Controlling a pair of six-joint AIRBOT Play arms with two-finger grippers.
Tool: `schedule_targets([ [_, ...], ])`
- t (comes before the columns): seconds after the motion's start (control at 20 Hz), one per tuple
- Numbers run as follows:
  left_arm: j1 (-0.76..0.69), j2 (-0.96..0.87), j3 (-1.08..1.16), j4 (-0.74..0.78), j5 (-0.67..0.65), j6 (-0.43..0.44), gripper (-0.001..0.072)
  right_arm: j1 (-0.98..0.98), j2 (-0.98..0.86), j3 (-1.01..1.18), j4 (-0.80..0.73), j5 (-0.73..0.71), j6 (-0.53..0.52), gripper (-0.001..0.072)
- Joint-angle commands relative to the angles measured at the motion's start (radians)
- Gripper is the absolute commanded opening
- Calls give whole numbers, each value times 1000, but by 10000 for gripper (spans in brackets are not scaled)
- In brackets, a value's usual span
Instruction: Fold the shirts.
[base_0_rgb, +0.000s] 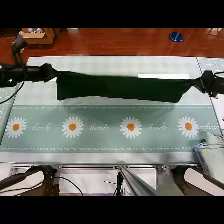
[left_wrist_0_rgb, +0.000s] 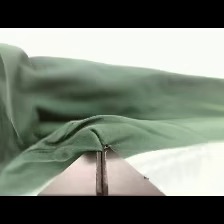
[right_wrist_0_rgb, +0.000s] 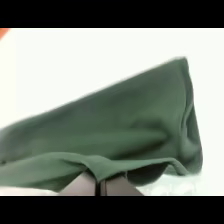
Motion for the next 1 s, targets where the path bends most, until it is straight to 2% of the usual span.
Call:
schedule_targets([
  [0.0,0,-168,93,-40,11,0,35,41,-126,64,-6,-64,26,27],
  [0.3,1,-380,238,-56,-11,0,36,143,-276,64,-21,-248,24,27],
  [0.45,0,-446,288,-56,-12,0,42,165,-331,64,-25,-262,24,28],
  [0.5,1,-461,289,-56,-13,-1,121,167,-346,64,-26,-257,24,29],
  [0.55,1,-474,289,-55,-23,0,267,171,-357,64,-26,-255,24,36],
  [0.6,2,-483,289,-54,-32,0,359,172,-362,64,-26,-252,24,114],
  [0.65,8,-483,290,-35,-39,0,404,171,-360,65,-30,-249,19,206],
  [0.75,40,-471,304,-16,-76,-1,417,141,-343,100,-101,-195,0,349],
  [0.85,93,-460,334,-13,-172,-6,417,103,-317,161,-246,-100,8,364],
  [0.9,117,-454,347,-13,-217,-13,416,86,-304,192,-330,-47,27,397],
  [0.95,138,-445,354,-13,-254,-12,416,72,-299,213,-387,-4,39,500],
])
